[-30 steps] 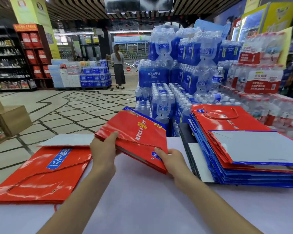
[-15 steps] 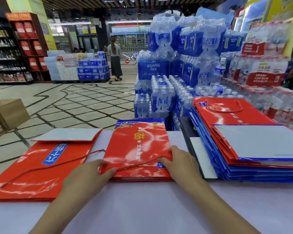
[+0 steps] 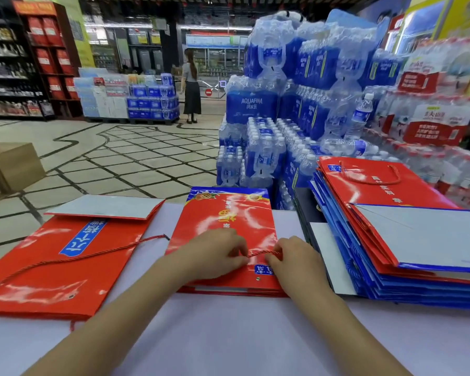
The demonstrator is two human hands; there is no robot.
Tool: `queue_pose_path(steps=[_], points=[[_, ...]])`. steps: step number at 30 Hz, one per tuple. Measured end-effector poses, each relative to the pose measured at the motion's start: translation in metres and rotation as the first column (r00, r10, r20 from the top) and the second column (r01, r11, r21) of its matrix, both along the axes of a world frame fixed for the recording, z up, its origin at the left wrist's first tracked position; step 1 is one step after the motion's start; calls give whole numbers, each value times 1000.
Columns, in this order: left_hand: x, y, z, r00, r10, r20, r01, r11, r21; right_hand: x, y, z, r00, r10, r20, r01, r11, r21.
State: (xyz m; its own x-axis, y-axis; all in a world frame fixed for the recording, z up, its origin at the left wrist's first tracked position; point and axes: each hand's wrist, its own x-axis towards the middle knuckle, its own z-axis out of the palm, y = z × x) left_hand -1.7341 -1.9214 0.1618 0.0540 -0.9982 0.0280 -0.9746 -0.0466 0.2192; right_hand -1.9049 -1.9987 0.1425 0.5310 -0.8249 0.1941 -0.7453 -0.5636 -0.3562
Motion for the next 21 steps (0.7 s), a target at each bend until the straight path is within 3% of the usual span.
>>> queue_pose_path(steps=[5, 8, 12, 16, 21], points=[[9, 1, -19, 994, 64, -86, -85, 961, -262, -1, -3, 1, 992, 27, 124, -14, 994, -109], [19, 9, -11, 947, 304, -100, -319, 864, -390, 0, -4, 1, 973, 25, 230, 3, 993, -121], [39, 18, -11, 844, 536, 37, -509, 819, -265, 1, -4, 0, 955, 79, 285, -47, 992, -119], [47, 20, -14, 803, 584, 121, -553, 805, -215, 7, -3, -10, 987, 147, 71, -142, 988, -62], [46, 27, -8, 756, 601, 258, -556, 798, -231, 2, -6, -2, 983, 136, 127, -147, 985, 85]])
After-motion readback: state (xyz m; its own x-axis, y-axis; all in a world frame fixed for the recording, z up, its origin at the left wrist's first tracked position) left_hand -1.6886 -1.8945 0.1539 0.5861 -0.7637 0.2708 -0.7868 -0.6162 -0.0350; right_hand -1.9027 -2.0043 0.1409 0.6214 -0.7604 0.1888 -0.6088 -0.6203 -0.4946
